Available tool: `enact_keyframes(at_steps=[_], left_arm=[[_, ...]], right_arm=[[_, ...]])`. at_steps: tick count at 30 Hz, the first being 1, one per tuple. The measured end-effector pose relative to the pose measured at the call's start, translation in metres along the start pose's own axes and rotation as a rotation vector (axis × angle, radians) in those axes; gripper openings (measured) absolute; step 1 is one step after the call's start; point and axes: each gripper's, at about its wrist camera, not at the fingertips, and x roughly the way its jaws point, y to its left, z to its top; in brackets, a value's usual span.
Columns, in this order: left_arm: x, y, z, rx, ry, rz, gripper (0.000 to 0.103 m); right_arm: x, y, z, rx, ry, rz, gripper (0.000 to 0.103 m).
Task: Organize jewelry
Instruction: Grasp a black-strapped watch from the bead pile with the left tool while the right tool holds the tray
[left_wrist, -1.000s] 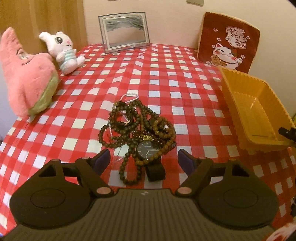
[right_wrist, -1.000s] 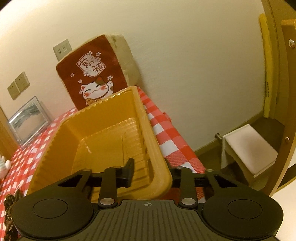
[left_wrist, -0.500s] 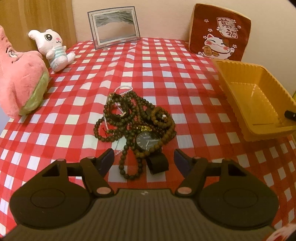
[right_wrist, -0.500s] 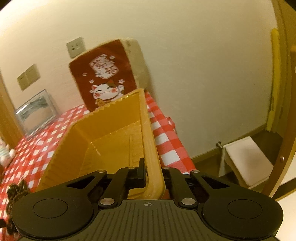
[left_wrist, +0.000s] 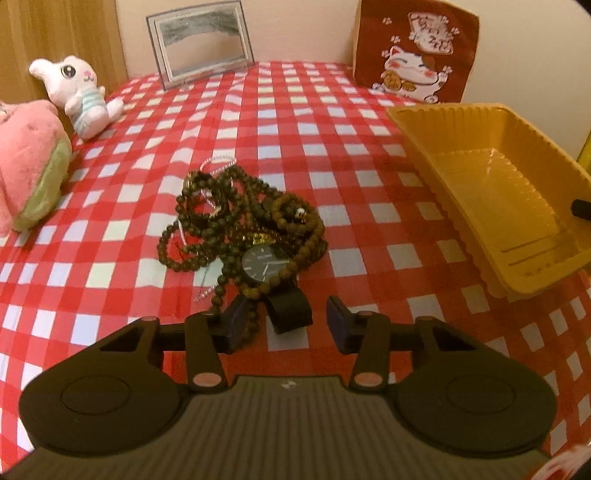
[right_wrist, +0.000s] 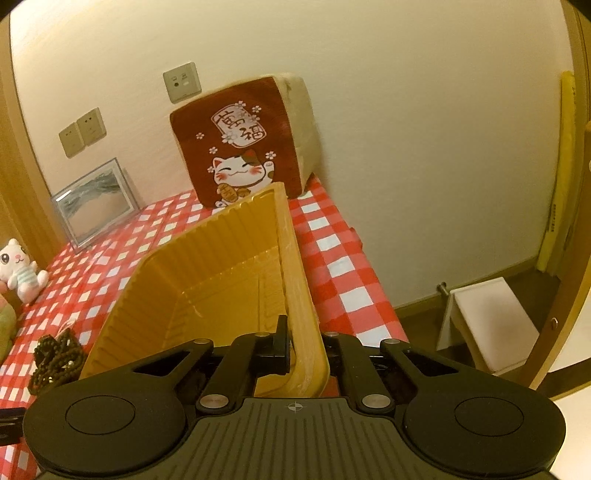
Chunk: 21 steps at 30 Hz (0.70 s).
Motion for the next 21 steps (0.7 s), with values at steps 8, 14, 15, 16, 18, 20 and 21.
enact_keyframes(at_steps=[8,14,15,16,18,20,21], left_arm=[[0.006,-0.001,0.0,-0.027,0.024,-0.01,0.02],[-0.012,-0.001,0.002,-0.004,-0.009,-0.018,0.02],[-0.016,0.0,0.003,-0.001,-0.016,-0.025,0.02],[-0.022,0.0,0.004,0.002,-0.024,-0.032,0.02],[-0.031,0.0,0.007,0.007,-0.039,-0.046,0.019],[-0.039,0.0,0.01,0.011,-0.052,-0.058,0.019],[-0.043,-0.001,0.011,0.01,-0.059,-0.066,0.019]], right_arm=[[-0.006,0.002,-0.004,-0.008,0.014,-0.002,0.006],[-0.01,0.002,-0.005,-0.011,0.017,0.006,0.006],[-0.011,0.002,-0.004,-0.014,0.018,0.008,0.006],[-0.011,0.003,-0.004,-0.017,0.018,0.012,0.006],[-0.013,0.004,-0.005,-0.025,0.016,0.018,0.006],[-0.014,0.005,-0.005,-0.035,0.016,0.024,0.006],[-0.015,0.006,-0.006,-0.039,0.016,0.026,0.006]])
